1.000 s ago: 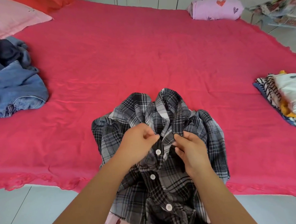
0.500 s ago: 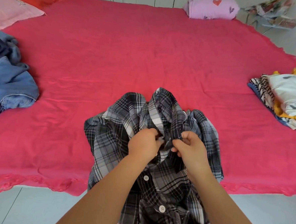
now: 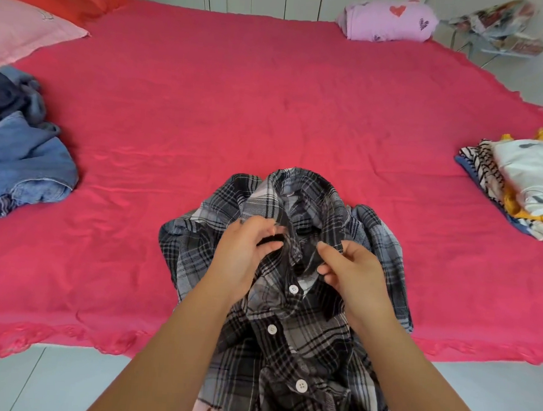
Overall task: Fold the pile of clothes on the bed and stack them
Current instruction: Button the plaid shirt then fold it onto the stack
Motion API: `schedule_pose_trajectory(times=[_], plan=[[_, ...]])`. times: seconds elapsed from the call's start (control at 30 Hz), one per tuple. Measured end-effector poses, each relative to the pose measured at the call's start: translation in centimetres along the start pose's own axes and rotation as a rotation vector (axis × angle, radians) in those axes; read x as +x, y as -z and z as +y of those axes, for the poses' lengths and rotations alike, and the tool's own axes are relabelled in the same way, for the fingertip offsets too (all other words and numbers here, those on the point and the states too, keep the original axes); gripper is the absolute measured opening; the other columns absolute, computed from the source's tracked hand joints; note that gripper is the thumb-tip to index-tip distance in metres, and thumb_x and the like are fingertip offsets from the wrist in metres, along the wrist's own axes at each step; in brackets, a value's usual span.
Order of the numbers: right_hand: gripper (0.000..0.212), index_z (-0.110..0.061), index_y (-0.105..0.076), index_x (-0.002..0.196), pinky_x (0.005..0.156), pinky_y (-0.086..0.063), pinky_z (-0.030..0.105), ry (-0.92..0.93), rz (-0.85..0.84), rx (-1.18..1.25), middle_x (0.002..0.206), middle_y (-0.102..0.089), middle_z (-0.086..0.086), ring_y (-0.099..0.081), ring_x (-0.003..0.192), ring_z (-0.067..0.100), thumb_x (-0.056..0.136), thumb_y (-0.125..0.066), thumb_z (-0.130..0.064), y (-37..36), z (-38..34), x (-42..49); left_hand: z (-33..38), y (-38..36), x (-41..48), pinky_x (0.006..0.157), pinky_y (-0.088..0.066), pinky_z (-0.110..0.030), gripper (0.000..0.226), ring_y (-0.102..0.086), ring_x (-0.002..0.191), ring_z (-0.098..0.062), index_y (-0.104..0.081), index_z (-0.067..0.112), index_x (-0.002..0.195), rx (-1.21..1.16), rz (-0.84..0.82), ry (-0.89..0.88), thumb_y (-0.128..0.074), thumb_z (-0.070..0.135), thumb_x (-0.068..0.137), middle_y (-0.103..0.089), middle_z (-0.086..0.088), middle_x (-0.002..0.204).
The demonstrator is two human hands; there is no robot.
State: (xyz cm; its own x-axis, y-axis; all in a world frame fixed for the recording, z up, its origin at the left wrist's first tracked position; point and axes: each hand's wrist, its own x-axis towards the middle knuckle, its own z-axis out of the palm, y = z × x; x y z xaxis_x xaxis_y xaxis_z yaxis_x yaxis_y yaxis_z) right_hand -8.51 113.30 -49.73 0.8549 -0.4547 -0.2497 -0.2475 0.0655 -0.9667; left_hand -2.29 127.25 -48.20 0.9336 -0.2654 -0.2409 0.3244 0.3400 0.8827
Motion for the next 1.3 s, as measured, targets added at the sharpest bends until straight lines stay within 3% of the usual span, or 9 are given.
schedule_pose_trajectory(times=[0.07,0.2,0.37,0.43,0.53,0.73,0.83,1.07,1.3], plan=[[0.014,-0.01,-0.052,0.08,0.056,-0.047,0.017,-0.003,-0.043,0.049,0.065,-0.058,0.006,-0.058,0.053,0.004,0.087,-0.063,-0.016,-0.4,-0.7,-0.1,0.3,0.3,-0.4,0.081,-0.052,-0.035,0.038,-0.062,0.081,-0.018,-0.043,0.012,0.054,-0.057,-0.093,-0.008,-0.043,0.002,0.09,-0.049,-0.002,0.068],[0.014,-0.006,-0.052,0.084,0.052,-0.047,0.015,0.062,-0.067,0.061,0.068,-0.059,0.01,-0.058,0.049,0.001,0.086,-0.064,-0.013,-1.5,-1.5,-0.4,0.0,0.3,-0.7,0.074,-0.055,-0.029,0.028,-0.065,0.085,-0.021,-0.044,0.009,0.058,-0.108,-0.225,0.015,-0.046,0.01,0.086,-0.067,-0.008,0.08],[0.022,0.0,-0.061,0.106,0.063,-0.052,0.014,0.069,-0.123,0.159,0.077,-0.064,0.002,-0.065,0.065,0.001,0.088,-0.062,-0.012,-2.2,-1.3,-0.9,-1.2,-0.2,-1.6,0.095,-0.048,-0.032,0.014,-0.063,0.097,-0.013,-0.065,0.01,0.088,-0.036,-0.164,-0.027,-0.059,0.021,0.084,-0.068,-0.001,0.092],[0.014,-0.007,-0.065,0.1,0.068,-0.053,0.014,0.059,-0.161,0.193,0.08,-0.068,-0.002,-0.067,0.071,0.003,0.09,-0.056,-0.004,-2.1,-1.2,-1.3,-1.6,-0.1,-1.8,0.09,-0.048,-0.026,0.017,-0.063,0.093,-0.004,-0.062,0.017,0.095,0.056,-0.124,-0.066,-0.069,0.016,0.079,-0.067,0.008,0.091],[0.028,-0.023,-0.064,0.085,0.067,-0.053,0.012,0.088,-0.144,0.141,0.08,-0.068,-0.005,-0.068,0.074,0.001,0.088,-0.056,0.004,-2.3,-1.3,-1.7,-2.1,-0.1,-1.7,0.08,-0.048,-0.017,0.031,-0.061,0.087,0.004,-0.057,0.028,0.095,0.217,-0.027,-0.115,-0.072,0.007,0.078,-0.063,0.011,0.096],[0.011,-0.018,-0.067,0.082,0.058,-0.05,0.011,0.208,-0.009,-0.015,0.074,-0.07,0.001,-0.066,0.063,0.004,0.081,-0.068,-0.007,-2.9,-1.3,-2.0,-2.3,0.2,-1.7,0.087,-0.052,-0.025,0.027,-0.066,0.099,-0.015,-0.066,0.013,0.108,0.229,0.063,-0.103,-0.068,0.009,0.081,-0.07,-0.003,0.101],[0.008,-0.019,-0.064,0.082,0.064,-0.053,0.017,0.279,0.05,-0.134,0.075,-0.069,0.0,-0.067,0.066,0.006,0.081,-0.07,-0.013,-3.2,-1.1,-2.3,-2.2,0.2,-2.1,0.071,-0.051,-0.015,0.023,-0.067,0.089,-0.006,-0.066,0.011,0.106,0.192,0.071,-0.091,-0.066,0.009,0.084,-0.071,0.003,0.092],[0.014,-0.03,-0.06,0.077,0.063,-0.049,0.013,0.42,0.092,-0.319,0.071,-0.065,-0.008,-0.064,0.067,0.008,0.083,-0.068,-0.02,-3.1,-0.5,-3.2,-2.0,-0.2,-2.8,0.072,-0.048,-0.018,0.019,-0.064,0.075,0.001,-0.061,0.026,0.083,0.096,0.085,-0.059,-0.066,0.008,0.083,-0.068,0.018,0.063],[0.023,-0.032,-0.054,0.088,0.054,-0.047,0.01,0.393,0.056,-0.238,0.074,-0.066,-0.003,-0.065,0.064,0.004,0.083,-0.068,-0.015,-2.8,-1.0,-3.3,-1.7,-0.6,-3.0,0.075,-0.049,-0.021,0.018,-0.063,0.086,-0.006,-0.062,0.025,0.087,0.089,0.094,-0.09,-0.066,0.008,0.083,-0.062,0.007,0.083]])
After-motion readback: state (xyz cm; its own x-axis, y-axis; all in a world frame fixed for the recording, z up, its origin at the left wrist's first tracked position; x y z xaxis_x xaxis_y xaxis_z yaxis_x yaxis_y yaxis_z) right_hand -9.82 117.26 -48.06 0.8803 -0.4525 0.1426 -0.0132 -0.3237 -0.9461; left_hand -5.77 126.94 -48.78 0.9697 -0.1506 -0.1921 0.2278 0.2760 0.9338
